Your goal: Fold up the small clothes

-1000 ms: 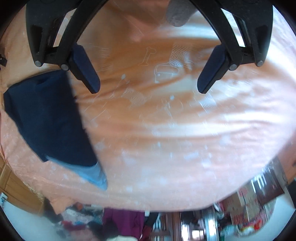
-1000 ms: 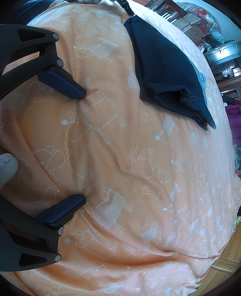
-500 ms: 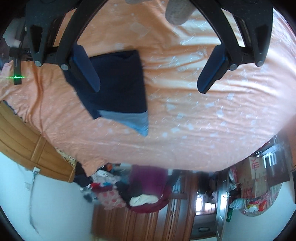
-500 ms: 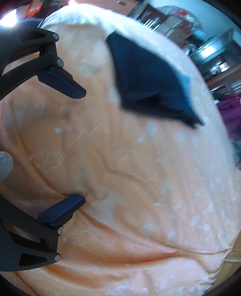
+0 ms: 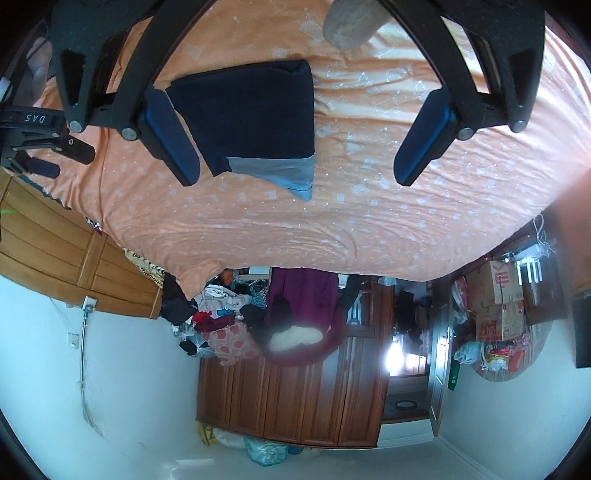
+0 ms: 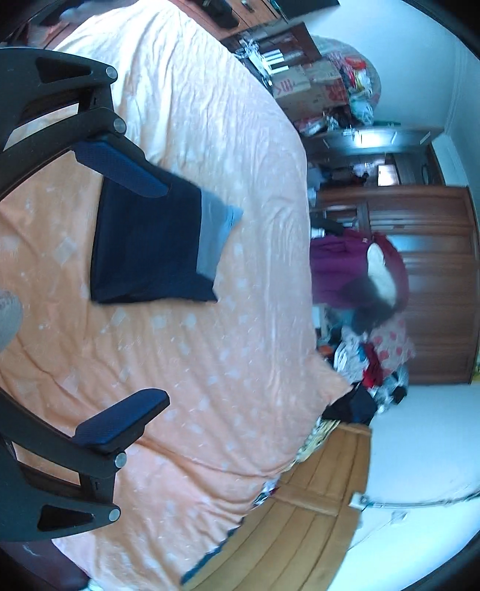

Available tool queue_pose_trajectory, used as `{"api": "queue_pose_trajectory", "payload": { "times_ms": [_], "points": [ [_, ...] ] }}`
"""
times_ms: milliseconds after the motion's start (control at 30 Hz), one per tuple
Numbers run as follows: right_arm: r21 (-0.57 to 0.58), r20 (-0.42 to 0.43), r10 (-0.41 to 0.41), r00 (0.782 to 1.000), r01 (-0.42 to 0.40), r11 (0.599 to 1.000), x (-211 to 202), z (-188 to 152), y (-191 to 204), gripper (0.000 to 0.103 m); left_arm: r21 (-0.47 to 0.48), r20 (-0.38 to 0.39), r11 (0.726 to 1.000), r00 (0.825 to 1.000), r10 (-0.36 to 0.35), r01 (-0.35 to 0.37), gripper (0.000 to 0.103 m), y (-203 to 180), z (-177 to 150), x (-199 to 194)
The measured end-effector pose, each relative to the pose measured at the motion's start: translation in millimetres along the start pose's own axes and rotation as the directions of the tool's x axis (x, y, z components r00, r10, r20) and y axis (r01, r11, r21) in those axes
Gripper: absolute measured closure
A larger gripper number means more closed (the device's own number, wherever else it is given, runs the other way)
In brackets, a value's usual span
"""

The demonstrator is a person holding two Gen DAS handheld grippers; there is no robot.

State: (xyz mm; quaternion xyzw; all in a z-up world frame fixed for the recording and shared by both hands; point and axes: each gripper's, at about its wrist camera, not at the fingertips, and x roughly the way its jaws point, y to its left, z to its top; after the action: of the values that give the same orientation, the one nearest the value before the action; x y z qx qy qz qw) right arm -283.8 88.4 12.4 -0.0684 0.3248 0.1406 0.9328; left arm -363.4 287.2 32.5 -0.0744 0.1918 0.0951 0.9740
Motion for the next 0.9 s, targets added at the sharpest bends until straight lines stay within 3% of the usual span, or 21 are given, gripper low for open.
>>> {"api": "queue_pose_trajectory", "payload": {
  "times_ms": [300,700,800,900],
  "points": [
    [-0.011,-0.025,0.005,1.0,-0.006,1.0,-17.5,3.9,21.1,0.0,0.015,-0.039,0.994,0.993,0.108,-0.107,0.0,-12.3,1.2,-6.6],
    [0.003,-0.045,0.031,0.998,-0.031,1.0,-20.4,-1.2,19.4,0.0,0.037,-0.054,0.992,0.991,0.125,-0.124,0.0,-26.3,-1.8,-11.2],
    [-0.012,-0.024,0.015,1.0,-0.015,1.0,-27.1,-2.8,19.7,0.0,0.033,-0.057,0.991,0.989,0.133,-0.132,0.0,-27.3,-0.7,-9.4],
    [-0.035,0.052,-0.036,0.998,0.038,0.999,-43.0,-1.9,18.6,0.0,0.042,-0.04,0.99,0.99,0.135,-0.134,0.0,-30.6,0.4,-13.8]
  ]
}}
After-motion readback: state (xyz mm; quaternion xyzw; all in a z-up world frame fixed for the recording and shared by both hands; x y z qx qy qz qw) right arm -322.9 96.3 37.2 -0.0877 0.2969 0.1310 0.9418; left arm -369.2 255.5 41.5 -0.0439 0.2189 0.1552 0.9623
